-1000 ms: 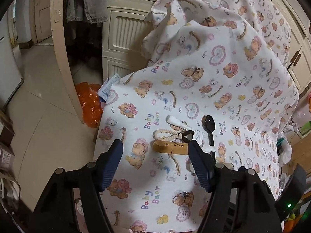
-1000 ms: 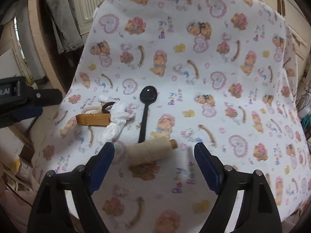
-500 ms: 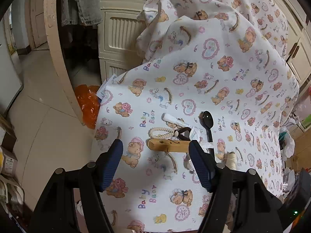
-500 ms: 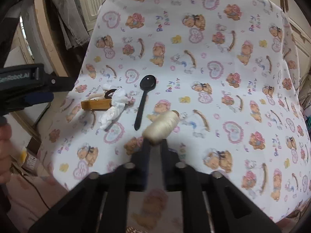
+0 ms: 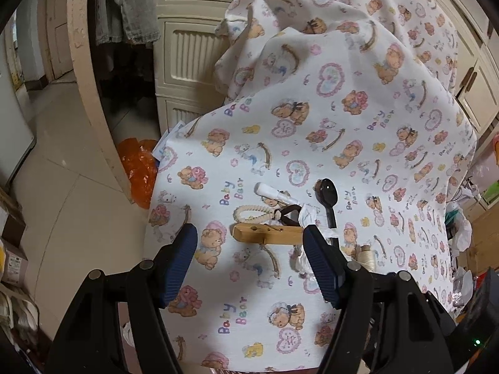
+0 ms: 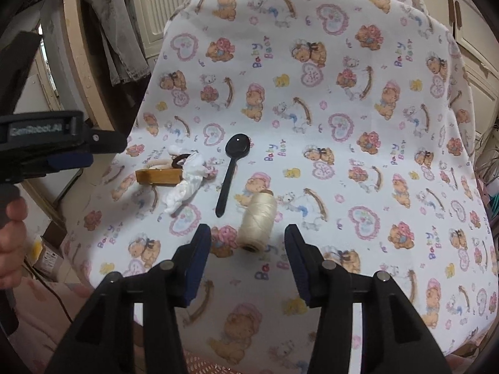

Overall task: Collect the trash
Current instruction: 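Grasp the cream twine spool with the right gripper while the left gripper grasps the white tissue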

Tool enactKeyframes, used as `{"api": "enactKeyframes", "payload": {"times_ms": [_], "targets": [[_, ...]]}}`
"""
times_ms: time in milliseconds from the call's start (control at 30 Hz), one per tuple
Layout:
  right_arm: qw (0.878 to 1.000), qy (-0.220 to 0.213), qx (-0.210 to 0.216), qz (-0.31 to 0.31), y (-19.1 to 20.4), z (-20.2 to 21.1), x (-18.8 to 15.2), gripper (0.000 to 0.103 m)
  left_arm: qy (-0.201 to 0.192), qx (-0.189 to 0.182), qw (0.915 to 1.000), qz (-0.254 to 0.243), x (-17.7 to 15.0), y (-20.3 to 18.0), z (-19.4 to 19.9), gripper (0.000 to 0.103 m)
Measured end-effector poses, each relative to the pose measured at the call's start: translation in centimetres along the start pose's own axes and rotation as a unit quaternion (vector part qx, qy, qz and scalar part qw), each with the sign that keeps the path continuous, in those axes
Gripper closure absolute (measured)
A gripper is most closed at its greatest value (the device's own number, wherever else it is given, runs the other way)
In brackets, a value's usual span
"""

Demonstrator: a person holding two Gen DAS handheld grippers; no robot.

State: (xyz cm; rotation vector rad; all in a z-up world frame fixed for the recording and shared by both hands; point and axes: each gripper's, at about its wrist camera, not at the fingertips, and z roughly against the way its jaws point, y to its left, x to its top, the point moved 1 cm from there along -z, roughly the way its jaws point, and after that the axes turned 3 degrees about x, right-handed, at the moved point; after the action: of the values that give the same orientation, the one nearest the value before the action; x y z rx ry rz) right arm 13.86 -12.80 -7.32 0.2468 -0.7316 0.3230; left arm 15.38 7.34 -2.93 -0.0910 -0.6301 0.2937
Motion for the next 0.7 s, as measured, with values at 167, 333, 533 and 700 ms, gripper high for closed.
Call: {"api": "enactKeyframes", "payload": {"times_ms": [167, 333, 533, 700], "targets": [[0.999, 0.014, 0.014, -0.034, -1.2, -1.2, -0.2, 0.081, 0.034, -0.047, 0.9983, 0.008, -0.5, -0.5, -1.0, 0.034], [0.998, 0.017, 0.026, -0.056, -2.4, -0.4, -0.5, 0.081, 0.066, -0.091, 0.9934, 0.02, -1.0, -1.2, -2.2, 0.039], [0.999, 0.027, 0.023, -0.04, -2.9, 0.8, -0.9, 0.081, 0.087, -0.126, 0.9882, 0.001, -1.5, -3.3, -2.9, 0.047], [0.998, 0.045, 0.027, -0.037, -3.1, 1.3, -1.4, 0.081, 0.083, -0.075, 0.9924, -0.051, -2.1, -5.7, -4.0, 0.051]]}}
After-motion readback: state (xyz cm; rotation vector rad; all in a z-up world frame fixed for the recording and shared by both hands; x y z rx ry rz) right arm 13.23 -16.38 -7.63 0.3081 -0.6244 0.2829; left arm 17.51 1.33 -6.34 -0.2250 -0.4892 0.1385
